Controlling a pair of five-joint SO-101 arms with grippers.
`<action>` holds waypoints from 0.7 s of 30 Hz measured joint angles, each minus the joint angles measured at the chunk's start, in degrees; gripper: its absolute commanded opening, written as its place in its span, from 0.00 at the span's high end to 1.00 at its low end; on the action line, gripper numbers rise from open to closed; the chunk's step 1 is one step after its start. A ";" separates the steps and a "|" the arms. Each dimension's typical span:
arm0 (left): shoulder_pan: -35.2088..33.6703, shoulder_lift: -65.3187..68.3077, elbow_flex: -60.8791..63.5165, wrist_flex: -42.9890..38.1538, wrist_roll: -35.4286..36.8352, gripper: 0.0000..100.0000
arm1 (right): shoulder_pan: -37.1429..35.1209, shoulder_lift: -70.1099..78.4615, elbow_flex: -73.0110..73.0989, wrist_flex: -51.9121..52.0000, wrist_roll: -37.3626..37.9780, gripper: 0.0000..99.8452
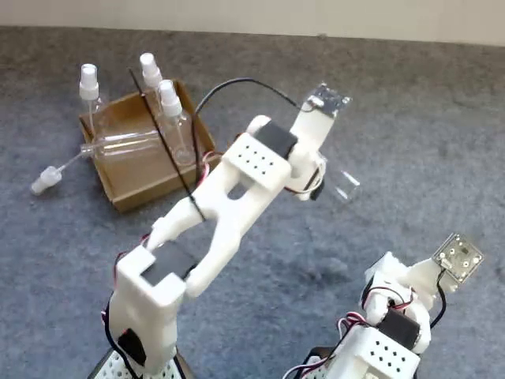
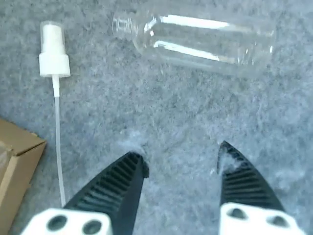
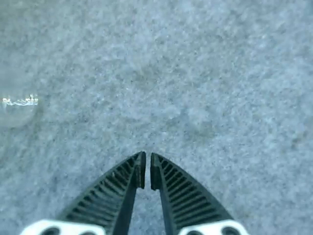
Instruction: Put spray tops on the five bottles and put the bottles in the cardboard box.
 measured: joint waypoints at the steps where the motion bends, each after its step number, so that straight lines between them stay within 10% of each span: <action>1: 0.00 2.11 -2.99 1.14 0.44 0.82 | 0.00 0.00 0.00 0.00 -0.09 0.97; 10: -0.18 17.05 -26.46 12.31 6.15 0.62 | -0.26 0.00 0.00 0.00 -0.18 0.97; 21: -0.18 21.27 -40.09 18.02 7.21 0.63 | -0.44 0.00 0.00 0.00 -0.18 0.97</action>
